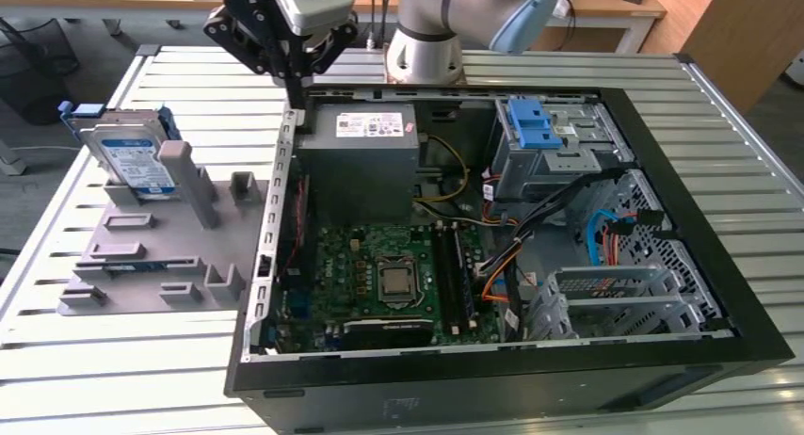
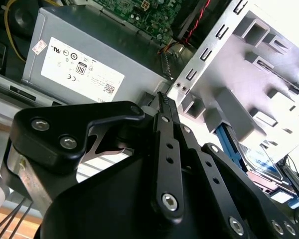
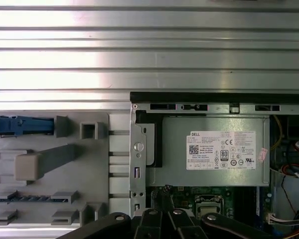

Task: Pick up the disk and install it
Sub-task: 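Reach for the disk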

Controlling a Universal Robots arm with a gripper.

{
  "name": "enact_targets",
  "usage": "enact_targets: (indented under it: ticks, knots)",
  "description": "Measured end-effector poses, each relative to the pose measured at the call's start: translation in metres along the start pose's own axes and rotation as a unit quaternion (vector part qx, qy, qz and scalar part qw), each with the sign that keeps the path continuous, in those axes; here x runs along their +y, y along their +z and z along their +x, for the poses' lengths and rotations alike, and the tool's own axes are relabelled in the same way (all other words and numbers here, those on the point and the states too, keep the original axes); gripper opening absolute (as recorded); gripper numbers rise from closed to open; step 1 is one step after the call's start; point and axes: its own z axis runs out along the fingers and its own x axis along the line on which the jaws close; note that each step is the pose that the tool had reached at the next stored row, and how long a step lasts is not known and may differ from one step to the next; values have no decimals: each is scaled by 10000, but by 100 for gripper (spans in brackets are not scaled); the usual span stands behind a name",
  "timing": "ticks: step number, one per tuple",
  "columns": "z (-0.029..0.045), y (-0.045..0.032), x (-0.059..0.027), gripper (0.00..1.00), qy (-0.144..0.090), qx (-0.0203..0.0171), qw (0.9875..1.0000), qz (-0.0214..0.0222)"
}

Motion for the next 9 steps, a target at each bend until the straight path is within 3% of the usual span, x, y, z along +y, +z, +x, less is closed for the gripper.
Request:
enact_targets:
  ticks: [9]
  knots:
    - [43, 0, -1, 11, -1, 0, 10000, 0]
